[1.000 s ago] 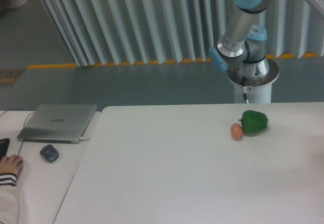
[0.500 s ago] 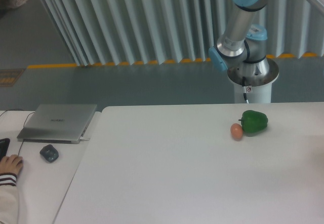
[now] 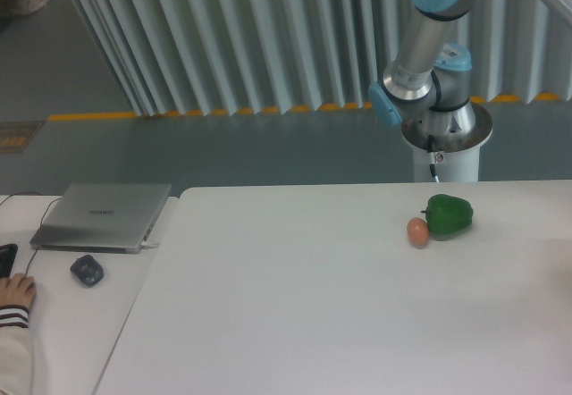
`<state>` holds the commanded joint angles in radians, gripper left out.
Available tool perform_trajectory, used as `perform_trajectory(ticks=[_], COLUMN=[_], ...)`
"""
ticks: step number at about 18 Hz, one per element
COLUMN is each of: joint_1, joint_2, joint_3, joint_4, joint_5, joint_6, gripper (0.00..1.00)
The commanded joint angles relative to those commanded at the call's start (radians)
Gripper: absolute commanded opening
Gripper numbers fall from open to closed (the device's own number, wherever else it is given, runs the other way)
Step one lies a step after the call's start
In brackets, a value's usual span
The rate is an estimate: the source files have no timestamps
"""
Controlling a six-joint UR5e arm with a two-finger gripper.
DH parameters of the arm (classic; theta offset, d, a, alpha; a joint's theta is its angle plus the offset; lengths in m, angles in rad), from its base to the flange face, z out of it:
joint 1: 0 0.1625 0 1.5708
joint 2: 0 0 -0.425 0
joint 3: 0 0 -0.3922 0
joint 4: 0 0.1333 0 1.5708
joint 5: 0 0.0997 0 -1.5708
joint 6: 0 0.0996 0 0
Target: Place the red pepper on the table
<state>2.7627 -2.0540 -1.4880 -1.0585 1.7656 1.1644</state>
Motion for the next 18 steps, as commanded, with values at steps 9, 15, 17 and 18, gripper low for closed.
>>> perform_trajectory(ticks=[9, 15, 17, 18], joint_1=[-0.003, 0.003, 0.017, 0.018], joint_2=[-0.023, -0.031, -0.034, -0.034], joint_3=[-0.011, -0.026, -0.028, -0.028], joint_4=[0.031, 0.040, 0.040, 0.040], joint_5=[0.005, 0.008, 0.008, 0.006], joint_6=[-0.002, -0.003, -0.003, -0.003], gripper=[1.00, 1.00, 1.00, 1.00])
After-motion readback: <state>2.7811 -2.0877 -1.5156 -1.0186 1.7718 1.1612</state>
